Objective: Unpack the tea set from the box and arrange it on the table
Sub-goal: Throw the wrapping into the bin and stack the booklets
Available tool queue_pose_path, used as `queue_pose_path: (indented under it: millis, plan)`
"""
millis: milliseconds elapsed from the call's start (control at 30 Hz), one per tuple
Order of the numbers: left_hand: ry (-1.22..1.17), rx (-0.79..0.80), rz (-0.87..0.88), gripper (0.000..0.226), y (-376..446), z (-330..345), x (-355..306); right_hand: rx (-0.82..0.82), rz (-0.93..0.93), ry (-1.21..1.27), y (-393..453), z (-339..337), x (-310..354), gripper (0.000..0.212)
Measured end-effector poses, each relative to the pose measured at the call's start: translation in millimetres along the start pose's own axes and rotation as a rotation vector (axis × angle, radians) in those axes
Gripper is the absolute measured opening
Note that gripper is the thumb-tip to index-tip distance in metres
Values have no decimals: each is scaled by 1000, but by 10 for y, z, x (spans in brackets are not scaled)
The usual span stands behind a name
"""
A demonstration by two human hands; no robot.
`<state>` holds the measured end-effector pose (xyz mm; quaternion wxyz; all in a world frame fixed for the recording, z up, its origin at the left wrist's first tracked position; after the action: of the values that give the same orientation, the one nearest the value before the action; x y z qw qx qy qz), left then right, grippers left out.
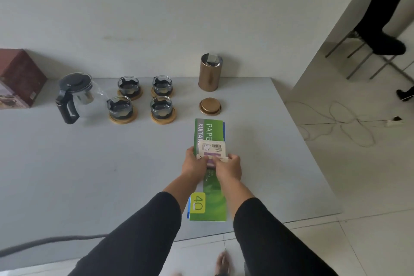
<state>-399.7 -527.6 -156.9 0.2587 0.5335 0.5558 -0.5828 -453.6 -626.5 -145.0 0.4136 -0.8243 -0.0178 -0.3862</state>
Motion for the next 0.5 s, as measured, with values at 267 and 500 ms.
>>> queue_pose_path:
  millis: [267,500]
  plan:
    - [233,71,150,56,506,672,-518,-31,-118,-67,606,-386,573,27]
    - [252,-20,117,45,1265,1180,-987,-24,-168,-94,1469,-531,1284,27]
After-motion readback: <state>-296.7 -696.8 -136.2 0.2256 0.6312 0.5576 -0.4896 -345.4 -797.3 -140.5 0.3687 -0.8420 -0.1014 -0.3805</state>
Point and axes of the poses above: each hand's wrist, its own y-axis towards the middle knuckle, its own z-axis out of the palm, x = y × z, the point moved 4 cm from there along y, towards the middle knuckle, and after that the axes turned 12 degrees about z, right-handed, at the moved point
